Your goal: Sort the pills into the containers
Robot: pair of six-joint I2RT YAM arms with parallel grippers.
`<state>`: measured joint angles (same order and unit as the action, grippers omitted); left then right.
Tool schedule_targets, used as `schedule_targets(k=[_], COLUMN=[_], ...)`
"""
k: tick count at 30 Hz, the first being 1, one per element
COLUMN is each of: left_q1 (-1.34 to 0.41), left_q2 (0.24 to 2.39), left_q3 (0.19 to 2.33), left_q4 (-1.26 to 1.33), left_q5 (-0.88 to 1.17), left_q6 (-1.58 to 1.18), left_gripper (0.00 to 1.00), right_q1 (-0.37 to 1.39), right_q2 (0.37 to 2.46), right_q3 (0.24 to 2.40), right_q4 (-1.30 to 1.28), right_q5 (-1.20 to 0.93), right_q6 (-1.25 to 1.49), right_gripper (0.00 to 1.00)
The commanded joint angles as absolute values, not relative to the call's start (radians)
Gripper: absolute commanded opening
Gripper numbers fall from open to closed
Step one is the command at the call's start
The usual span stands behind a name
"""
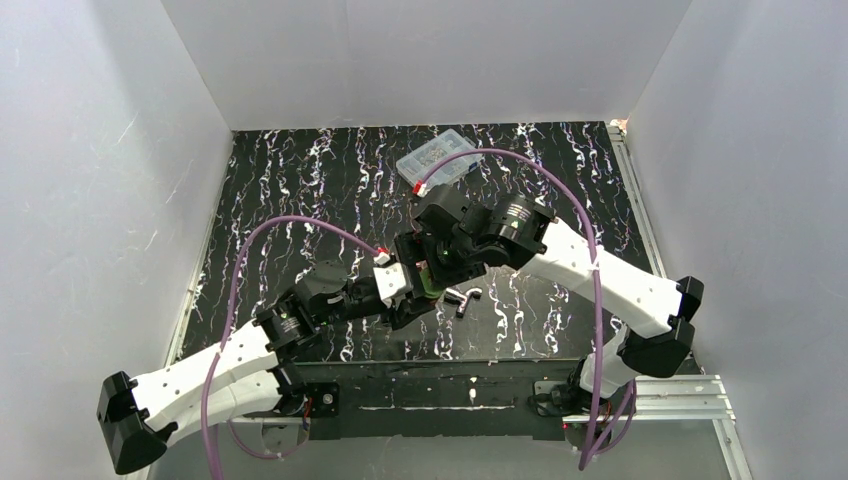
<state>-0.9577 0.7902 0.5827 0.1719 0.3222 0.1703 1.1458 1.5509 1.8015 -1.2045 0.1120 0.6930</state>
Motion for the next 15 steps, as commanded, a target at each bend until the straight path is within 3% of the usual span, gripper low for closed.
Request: schedule_targets(k=[1, 10, 15], left_q1=[-0.962, -0.962, -0.96], left_q2=[0.781, 0.791, 0.788], left_q3=[0.615, 0.627, 0.637], left_q4=[0.213, 0.161, 0.103], left_q5=[0.372, 0.506, 0.59], left_q6=[0.151, 0.083, 0.043], left_gripper=[0.0, 0.0, 0.0], right_q1=[1.146, 1.146, 1.146], right_q2=[1.475, 1.317, 1.205], right_q3=[1.805, 1.698, 1.59], right_q4=[-1.126, -1.054, -0.962], right_q5=[0.09, 0.132, -0.021], right_q6=[0.658, 0.465, 0.327], right_gripper=[0.98, 0.98, 0.98])
